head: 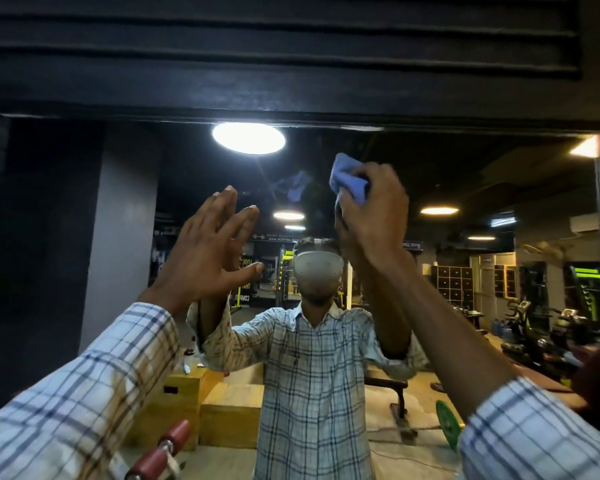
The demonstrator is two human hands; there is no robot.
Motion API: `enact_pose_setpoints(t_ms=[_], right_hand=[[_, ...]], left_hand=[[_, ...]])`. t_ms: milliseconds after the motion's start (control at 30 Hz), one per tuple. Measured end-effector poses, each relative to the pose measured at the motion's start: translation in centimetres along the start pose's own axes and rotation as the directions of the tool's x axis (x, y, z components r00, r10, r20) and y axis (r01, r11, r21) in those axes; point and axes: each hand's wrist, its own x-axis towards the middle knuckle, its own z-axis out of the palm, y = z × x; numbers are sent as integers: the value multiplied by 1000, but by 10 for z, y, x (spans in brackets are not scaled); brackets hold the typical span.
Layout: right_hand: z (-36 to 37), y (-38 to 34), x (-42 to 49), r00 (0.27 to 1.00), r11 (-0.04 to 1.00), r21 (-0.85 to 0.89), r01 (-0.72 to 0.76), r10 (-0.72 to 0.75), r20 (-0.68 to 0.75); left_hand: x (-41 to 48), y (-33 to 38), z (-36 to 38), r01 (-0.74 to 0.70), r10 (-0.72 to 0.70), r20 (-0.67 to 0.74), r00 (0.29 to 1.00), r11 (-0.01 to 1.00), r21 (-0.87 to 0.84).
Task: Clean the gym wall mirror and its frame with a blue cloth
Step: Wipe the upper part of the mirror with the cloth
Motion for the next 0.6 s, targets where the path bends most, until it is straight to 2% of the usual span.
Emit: enact_pose_setpoints(t_ms=[33, 67, 133, 167, 200, 267, 300, 333, 367, 400, 433, 467, 500, 533, 567, 600], right_hand=[[4, -7, -2, 999, 999, 7, 36, -36, 29], [10, -14, -8, 975, 983, -18, 183, -180, 130], [19, -19, -23, 797, 873, -29, 487, -431, 424], [21, -18, -22, 761, 846, -39, 532, -458, 460], [19, -18, -16, 819, 879, -58, 474, -416, 395], [13, -22, 4, 984, 985, -57, 160, -155, 93], [11, -24, 9, 999, 1000, -7, 7, -8, -41], [14, -27, 11, 992, 998, 8, -69, 70, -108], [19, -33, 7, 993, 998, 6, -64, 64, -95], [26, -41, -2, 999, 999, -23, 37, -37, -4], [35, -49, -14, 968, 975, -74, 209, -196, 157], [40, -50, -22, 875, 920, -94, 380, -324, 359], [40, -47, -22, 786, 868, -88, 489, -394, 477], [37, -43, -14, 781, 860, -89, 502, -406, 475], [35, -38, -1, 858, 900, -107, 423, -360, 365], [30, -36, 12, 949, 948, -130, 290, -267, 167]], left_hand=[[0, -2, -1, -4, 4, 1, 1000, 1000, 2], [0, -5, -1, -14, 14, 0, 1000, 1000, 4], [1, -10, -2, -26, 26, -12, 1000, 1000, 6], [1, -14, -3, -29, 29, -17, 999, 1000, 10], [1, -18, -4, -35, 36, -15, 999, 999, 13], [1, -27, -5, -60, 60, -18, 998, 998, 14], [1, -31, -6, -78, 78, -16, 997, 997, 21], [1, -35, -7, -97, 97, -13, 995, 995, 31], [3, -40, -9, -113, 114, -11, 993, 993, 41], [4, -45, -10, -126, 127, -7, 992, 991, 44], [4, -51, -13, -133, 133, -3, 991, 990, 38], [4, -58, -15, -132, 132, -3, 991, 991, 28], [4, -65, -17, -128, 128, -3, 992, 992, 20], [2, -71, -20, -126, 126, 1, 992, 992, 18], [1, -78, -22, -128, 128, 5, 992, 992, 21], [-1, -83, -24, -129, 129, 8, 992, 991, 26]])
